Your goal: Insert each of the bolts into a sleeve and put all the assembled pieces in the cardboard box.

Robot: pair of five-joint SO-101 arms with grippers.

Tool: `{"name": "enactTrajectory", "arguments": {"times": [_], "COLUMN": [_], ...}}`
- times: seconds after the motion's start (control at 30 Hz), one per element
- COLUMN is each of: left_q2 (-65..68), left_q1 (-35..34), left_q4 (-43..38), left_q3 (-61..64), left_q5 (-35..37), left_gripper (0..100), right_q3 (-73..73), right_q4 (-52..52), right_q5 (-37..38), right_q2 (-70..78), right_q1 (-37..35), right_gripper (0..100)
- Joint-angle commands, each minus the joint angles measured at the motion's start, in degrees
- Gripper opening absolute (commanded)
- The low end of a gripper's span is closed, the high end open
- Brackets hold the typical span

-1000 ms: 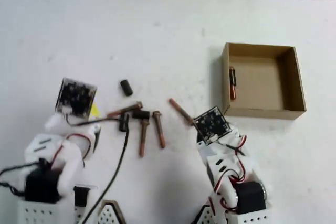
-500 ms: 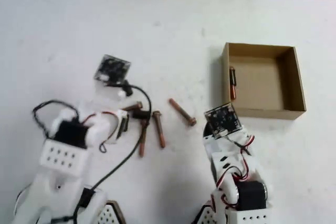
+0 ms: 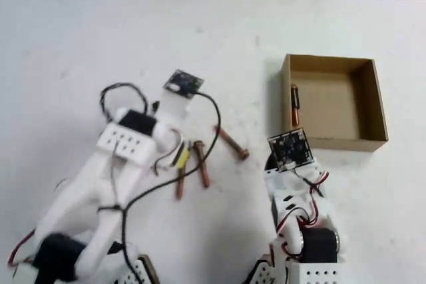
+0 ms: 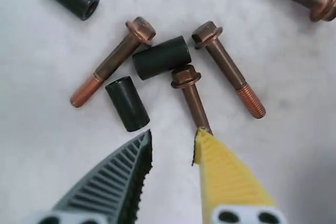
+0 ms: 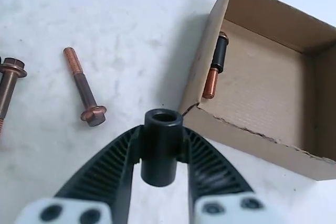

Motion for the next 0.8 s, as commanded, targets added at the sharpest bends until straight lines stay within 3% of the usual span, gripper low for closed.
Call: {"name": "enactTrajectory", "arguments": {"times": [0.0,0.3,0.57,0.77], "left_q2": [5.85,16.22,17.27,17.27], "left_q1": [0.75,1.36,1.98,2.33], "left_q4": [-0.53,-0.53,-3.43,-4.4], "left_q3": [-5.45,-11.52,-11.16,-9.41], "left_q5": [0.7,5.71,5.98,10.37], "left_gripper": [16,20,20,20], "right_q3": [-0.53,0.53,0.88,0.88], "right_q4": [-1.27,-0.92,-0.92,-0.84], "right_q5": [-0.53,-0.53,-0.53,-0.53], "right_q2": [-0.57,-0.57,-0.57,-0.57], "right_q1": [0.31,0.13,-0.04,0.22], "right_gripper": [1.7,1.7,1.7,1.7]}}
